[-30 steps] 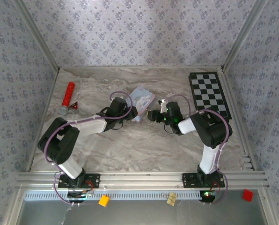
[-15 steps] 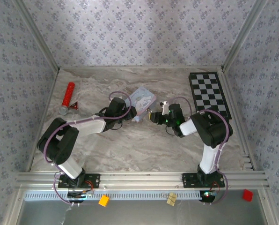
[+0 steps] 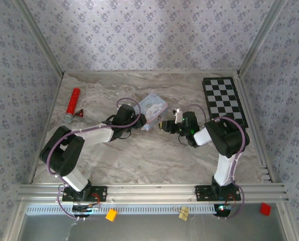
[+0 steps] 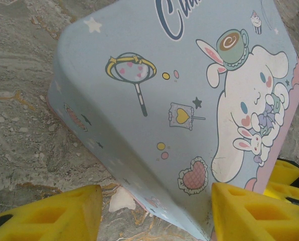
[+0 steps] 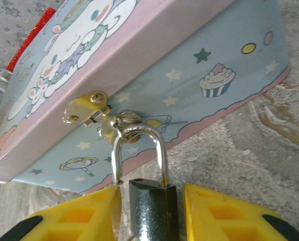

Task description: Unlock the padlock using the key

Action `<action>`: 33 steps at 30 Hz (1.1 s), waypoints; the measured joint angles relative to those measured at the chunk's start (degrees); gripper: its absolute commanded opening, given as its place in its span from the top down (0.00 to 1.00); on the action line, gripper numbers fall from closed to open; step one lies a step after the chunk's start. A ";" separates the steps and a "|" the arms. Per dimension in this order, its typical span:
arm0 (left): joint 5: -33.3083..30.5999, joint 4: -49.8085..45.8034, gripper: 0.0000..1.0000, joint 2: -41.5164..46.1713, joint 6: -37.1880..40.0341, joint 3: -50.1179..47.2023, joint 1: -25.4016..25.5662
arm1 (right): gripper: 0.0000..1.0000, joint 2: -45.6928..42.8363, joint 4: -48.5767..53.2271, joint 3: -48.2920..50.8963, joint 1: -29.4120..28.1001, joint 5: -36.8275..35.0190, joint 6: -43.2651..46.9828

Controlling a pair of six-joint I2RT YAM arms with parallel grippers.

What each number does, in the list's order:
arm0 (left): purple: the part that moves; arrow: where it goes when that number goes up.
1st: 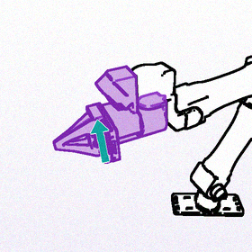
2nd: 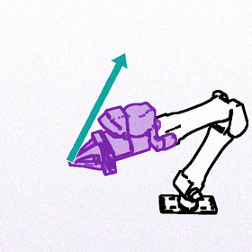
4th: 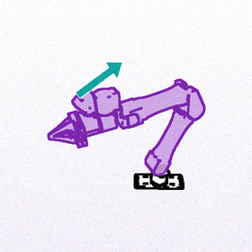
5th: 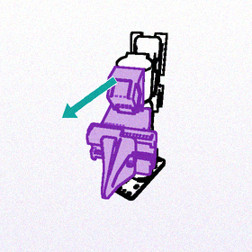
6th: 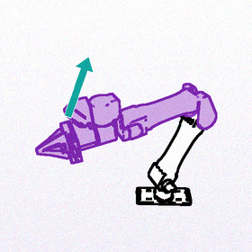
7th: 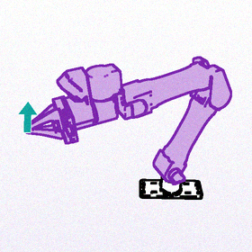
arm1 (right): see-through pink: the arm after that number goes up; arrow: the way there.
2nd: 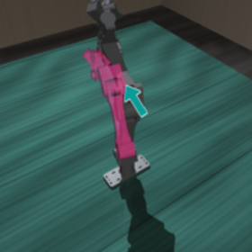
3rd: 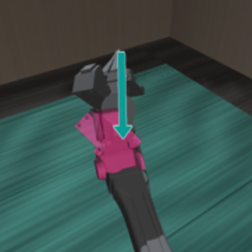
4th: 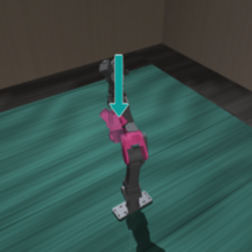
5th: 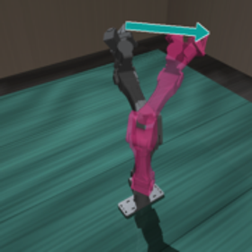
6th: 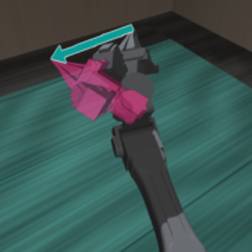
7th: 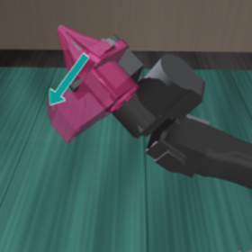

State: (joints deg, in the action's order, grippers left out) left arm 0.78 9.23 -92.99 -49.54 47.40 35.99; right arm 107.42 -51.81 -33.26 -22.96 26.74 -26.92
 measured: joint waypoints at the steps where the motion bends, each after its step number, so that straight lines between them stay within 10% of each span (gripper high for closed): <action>1: 0.00 0.00 0.42 0.02 0.00 0.00 0.00 | 0.58 0.00 -0.81 0.42 0.28 0.63 -0.28; 20: 0.92 0.00 0.42 0.00 0.00 0.00 -0.44 | 0.66 1.84 12.44 -8.37 1.11 4.33 1.51; 33: 1.55 0.00 0.43 0.00 -0.02 0.00 -0.74 | 0.85 8.57 -0.39 -9.29 2.16 11.76 -4.17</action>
State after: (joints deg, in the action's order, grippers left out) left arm 2.33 9.23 -92.99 -49.56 47.40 35.24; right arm 115.98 -52.21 -42.54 -20.80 38.50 -31.09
